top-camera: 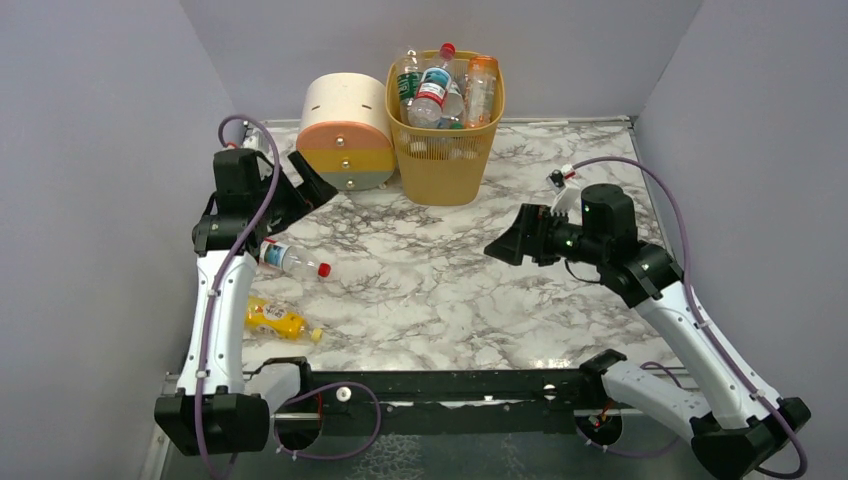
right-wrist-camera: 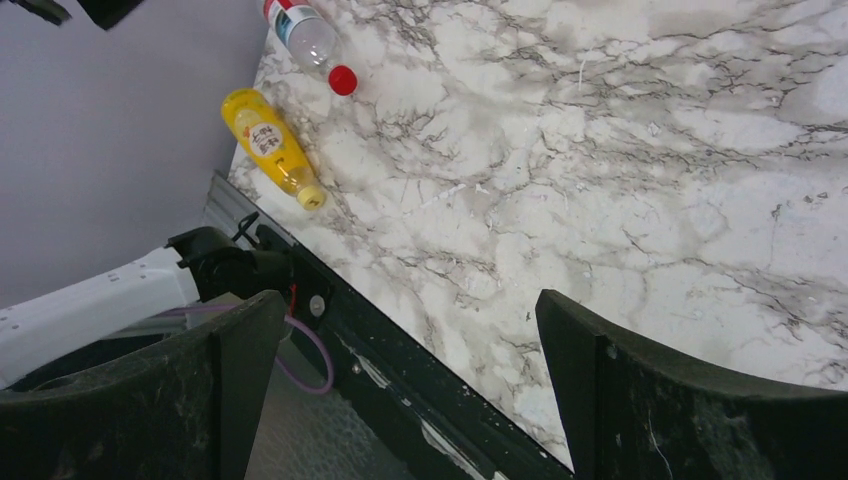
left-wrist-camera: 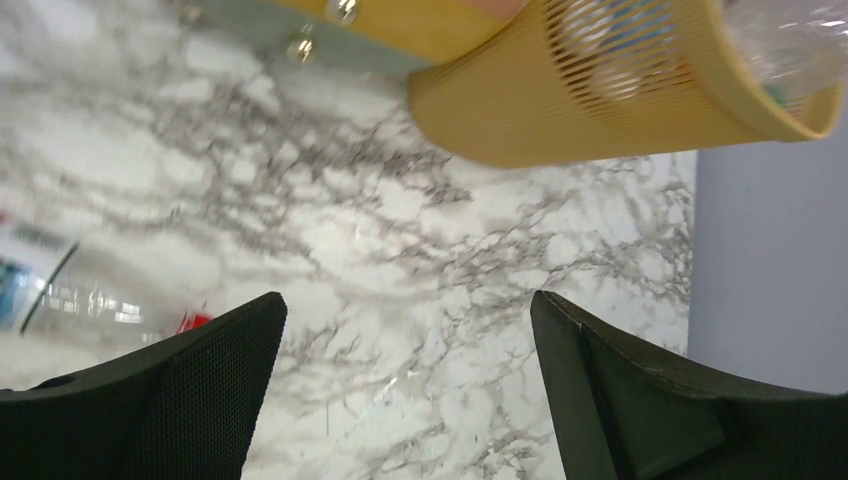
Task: Put the plastic bottles in the bin
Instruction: Pick up the plastic bottle at the center of the board.
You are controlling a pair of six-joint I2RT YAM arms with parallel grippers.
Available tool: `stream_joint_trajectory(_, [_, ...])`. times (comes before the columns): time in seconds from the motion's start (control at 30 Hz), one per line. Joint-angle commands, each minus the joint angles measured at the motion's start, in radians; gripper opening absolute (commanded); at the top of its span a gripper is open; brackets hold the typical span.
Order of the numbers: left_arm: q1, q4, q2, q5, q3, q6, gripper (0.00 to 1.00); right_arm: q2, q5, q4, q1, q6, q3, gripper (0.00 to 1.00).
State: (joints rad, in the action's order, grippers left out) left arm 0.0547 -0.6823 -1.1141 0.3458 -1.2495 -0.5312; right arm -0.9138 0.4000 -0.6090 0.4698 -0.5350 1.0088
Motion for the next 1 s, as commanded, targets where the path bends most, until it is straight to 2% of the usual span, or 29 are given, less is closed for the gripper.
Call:
stream_joint_trajectory(0.0, [0.007, -0.128, 0.131, -0.192, 0.095, -0.112, 0.99, -0.024, 0.066, 0.074, 0.015, 0.003, -0.024, 1.0])
stream_joint_trajectory(0.2, [0.007, -0.187, 0.161, -0.323, 0.167, -0.249, 0.99, -0.099, 0.073, 0.107, 0.079, 0.013, -0.018, 1.0])
stream_joint_trajectory(0.37, [0.006, -0.228, 0.201, -0.378, 0.17, -0.299, 0.99, -0.197, -0.026, 0.153, 0.231, 0.014, 0.012, 1.0])
stream_joint_trajectory(0.67, [0.006, -0.352, 0.351, -0.368, 0.147, -0.36, 0.99, -0.516, -0.173, 0.308, 0.504, 0.093, 0.14, 0.99])
stream_joint_trajectory(0.97, [0.006, -0.451, 0.529, -0.361, 0.156, -0.467, 0.99, -0.836, -0.194, 0.512, 0.587, 0.222, 0.376, 0.97])
